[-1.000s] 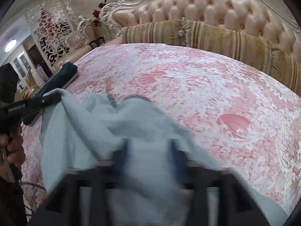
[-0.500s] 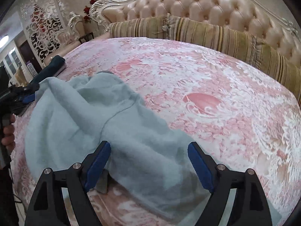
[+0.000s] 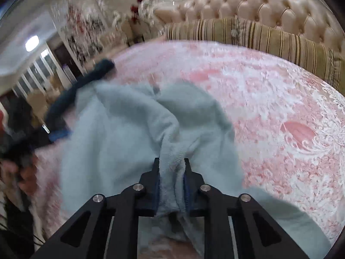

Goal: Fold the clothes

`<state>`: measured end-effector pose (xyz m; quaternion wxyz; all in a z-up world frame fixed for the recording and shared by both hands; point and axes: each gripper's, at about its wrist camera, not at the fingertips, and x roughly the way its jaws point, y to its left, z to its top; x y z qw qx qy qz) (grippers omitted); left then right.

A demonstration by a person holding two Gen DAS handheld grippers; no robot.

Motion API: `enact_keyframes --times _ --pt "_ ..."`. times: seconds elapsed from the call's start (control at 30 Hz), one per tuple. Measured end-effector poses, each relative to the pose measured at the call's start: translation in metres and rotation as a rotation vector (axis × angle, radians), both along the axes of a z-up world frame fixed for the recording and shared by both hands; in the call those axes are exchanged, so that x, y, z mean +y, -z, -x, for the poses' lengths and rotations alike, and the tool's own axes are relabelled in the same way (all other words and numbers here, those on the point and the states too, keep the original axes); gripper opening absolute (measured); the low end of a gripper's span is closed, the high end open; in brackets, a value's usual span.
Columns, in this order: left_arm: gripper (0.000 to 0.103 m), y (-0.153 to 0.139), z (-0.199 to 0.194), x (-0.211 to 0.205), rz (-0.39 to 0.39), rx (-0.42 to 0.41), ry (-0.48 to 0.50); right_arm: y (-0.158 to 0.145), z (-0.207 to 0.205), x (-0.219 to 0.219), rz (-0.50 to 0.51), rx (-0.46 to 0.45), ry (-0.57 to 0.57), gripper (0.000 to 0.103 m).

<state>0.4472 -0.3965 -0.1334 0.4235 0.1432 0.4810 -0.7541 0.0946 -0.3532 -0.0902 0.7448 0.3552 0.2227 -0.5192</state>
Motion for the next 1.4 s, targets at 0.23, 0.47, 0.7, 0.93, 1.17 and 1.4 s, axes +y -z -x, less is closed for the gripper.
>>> enact_keyframes --times 0.23,0.47,0.7,0.93,1.17,1.4 --pt "0.07 -0.017 -0.013 0.008 0.039 0.045 -0.001 -0.078 -0.035 0.021 0.19 -0.072 -0.061 0.017" --pt "0.071 -0.049 -0.049 0.025 0.117 0.082 -0.038 -0.066 -0.146 0.065 0.177 -0.095 -0.349 0.017" --pt "0.078 -0.051 -0.03 0.037 0.113 0.005 0.035 0.0 -0.168 0.087 0.042 -0.107 -0.335 0.025" --pt "0.078 -0.072 0.061 0.07 0.279 -0.153 0.261 -0.016 -0.117 0.111 0.044 -0.048 -0.217 0.08" --pt "0.081 -0.063 0.153 0.091 0.346 -0.36 0.522 -0.031 -0.025 0.129 0.058 0.066 0.007 0.083" --pt "0.026 -0.055 0.136 0.086 0.323 -0.474 0.424 -0.023 0.016 0.098 0.046 0.045 0.103 0.083"
